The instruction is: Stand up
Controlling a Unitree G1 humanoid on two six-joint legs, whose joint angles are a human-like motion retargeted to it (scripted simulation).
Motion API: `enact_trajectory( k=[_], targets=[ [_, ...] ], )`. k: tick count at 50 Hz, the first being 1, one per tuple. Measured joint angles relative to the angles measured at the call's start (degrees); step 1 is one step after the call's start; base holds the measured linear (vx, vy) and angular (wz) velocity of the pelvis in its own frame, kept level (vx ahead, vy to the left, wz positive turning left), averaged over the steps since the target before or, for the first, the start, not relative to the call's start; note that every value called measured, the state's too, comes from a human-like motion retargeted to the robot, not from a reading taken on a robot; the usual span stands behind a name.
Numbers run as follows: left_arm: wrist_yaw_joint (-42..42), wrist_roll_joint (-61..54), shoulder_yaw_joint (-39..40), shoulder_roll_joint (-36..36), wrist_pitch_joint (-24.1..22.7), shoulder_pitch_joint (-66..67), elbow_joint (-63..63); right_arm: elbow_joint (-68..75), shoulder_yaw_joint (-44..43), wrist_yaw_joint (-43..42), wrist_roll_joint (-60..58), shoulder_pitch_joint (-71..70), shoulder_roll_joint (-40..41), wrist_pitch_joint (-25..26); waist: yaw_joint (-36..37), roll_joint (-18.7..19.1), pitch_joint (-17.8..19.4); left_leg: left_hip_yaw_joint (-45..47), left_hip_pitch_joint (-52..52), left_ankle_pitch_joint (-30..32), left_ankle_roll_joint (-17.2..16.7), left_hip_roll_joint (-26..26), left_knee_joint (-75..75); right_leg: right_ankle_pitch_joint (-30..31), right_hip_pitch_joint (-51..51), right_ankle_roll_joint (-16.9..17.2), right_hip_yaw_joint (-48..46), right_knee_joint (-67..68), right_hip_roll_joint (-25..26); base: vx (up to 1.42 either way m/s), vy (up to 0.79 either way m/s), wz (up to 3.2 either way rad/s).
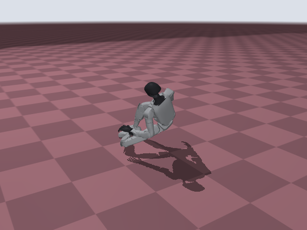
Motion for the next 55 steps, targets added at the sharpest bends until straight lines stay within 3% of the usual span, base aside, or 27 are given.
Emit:
enact_trajectory(
  k=[10,16,22,25,28,32,35,41,47,52,55],
  targets=[
    [0.51,-2.43,1.93,-1.49,1.46,2.76,-1.67,3.63,-0.6,0.44,-6.69,-1.6,-1.73,0.33,3.09,-1.64,0.0,0.18,-0.02,-2.68,0.0,4.11,0.23,-4.43,0.84,0.0,0.66,2.03,-4.6,0.0,0.13,-0.52],
    [-1.08,-0.86,1.13,-0.36,2.59,2.66,-3.23,5.54,-0.89,-0.7,-9.77,1.56,-3.84,0.14,4.74,-1.43,0.0,1.83,-0.02,-2.87,0.0,1.81,-0.66,-2.58,0.38,0.0,2.6,0.59,-6.2,-0.02,0.08,-0.14],
    [-10.45,5.26,-0.32,1.68,6.78,2.69,-6.48,7.66,-1.69,-1.89,-13.0,4.2,-5.98,0.85,5.39,-1.18,0.0,3.25,-0.02,-3.09,0.0,0.45,-0.58,-1.22,0.58,0.0,2.45,-0.42,-10.36,-0.02,-0.03,-0.05],
    [-8.83,10.44,-1.2,2.59,9.78,3.3,-10.19,8.41,-2.19,-2.17,-13.26,5.81,-6.81,0.83,6.32,-1.25,0.0,3.74,-0.02,-2.25,0.0,0.4,-0.52,-1.96,0.62,0.0,1.27,-1.11,-12.45,-0.08,-0.17,-0.04],
    [-4.18,9.75,-1.71,2.48,11.52,4.52,-13.17,9.34,-3.07,-2.24,-14.42,7.18,-7.9,0.88,7.07,-0.63,0.0,3.78,-0.02,-2.12,0.0,-1.07,-0.58,-2.67,0.03,0.0,2.42,-2.1,-13.48,0.01,-0.08,-0.02],
    [6.51,-1.58,0.22,5.44,10.22,10.53,-11.8,9.45,-3.3,-2.5,-19.83,8.32,-11.12,1.87,6.86,1.44,0.0,3.67,-0.02,-3.61,0.0,-1.42,0.81,-1.6,-1.0,0.0,6.19,-4.09,-14.12,0.1,0.23,-0.35],
    [17.42,-5.0,1.49,4.62,9.18,15.83,-7.52,8.33,-1.04,-2.34,-24.28,9.3,-12.11,2.16,6.84,1.87,0.0,2.84,-0.02,-5.67,0.52,2.04,3.75,-0.24,-0.89,0.0,9.92,-5.52,-11.98,0.2,0.34,-0.76],
    [32.26,-7.57,0.19,1.15,9.47,20.75,0.79,6.5,3.17,-2.46,-32.4,12.3,-13.97,1.89,6.68,1.8,0.0,5.55,-0.02,-10.21,5.11,7.32,6.41,0.47,-3.22,0.0,13.52,-4.51,-9.69,0.07,0.24,-0.74],
    [45.28,-10.39,-0.2,-2.72,8.32,21.89,9.82,5.97,9.73,-0.19,-37.53,15.95,-15.74,1.41,5.11,-0.95,0.0,8.12,-0.02,-10.12,3.39,8.73,6.31,0.55,-8.26,0.0,9.94,2.4,-13.34,0.0,0.04,-0.65],
    [54.25,-12.29,-0.54,-5.78,6.73,22.37,17.36,5.31,14.0,-0.08,-39.95,20.8,-15.39,0.47,5.21,-1.67,0.0,7.89,-0.02,-11.43,5.76,17.0,9.37,-0.93,-10.91,0.0,7.2,9.12,-15.29,0.06,0.12,-0.69],
    [59.59,-12.78,-0.64,-7.8,4.96,21.87,22.11,4.85,14.96,-1.98,-40.2,24.43,-14.2,-0.83,3.69,-0.74,0.0,7.27,-0.02,-12.72,7.58,17.62,11.63,-5.74,-11.96,0.0,7.76,13.87,-18.48,0.11,0.28,0.28]
  ],
)
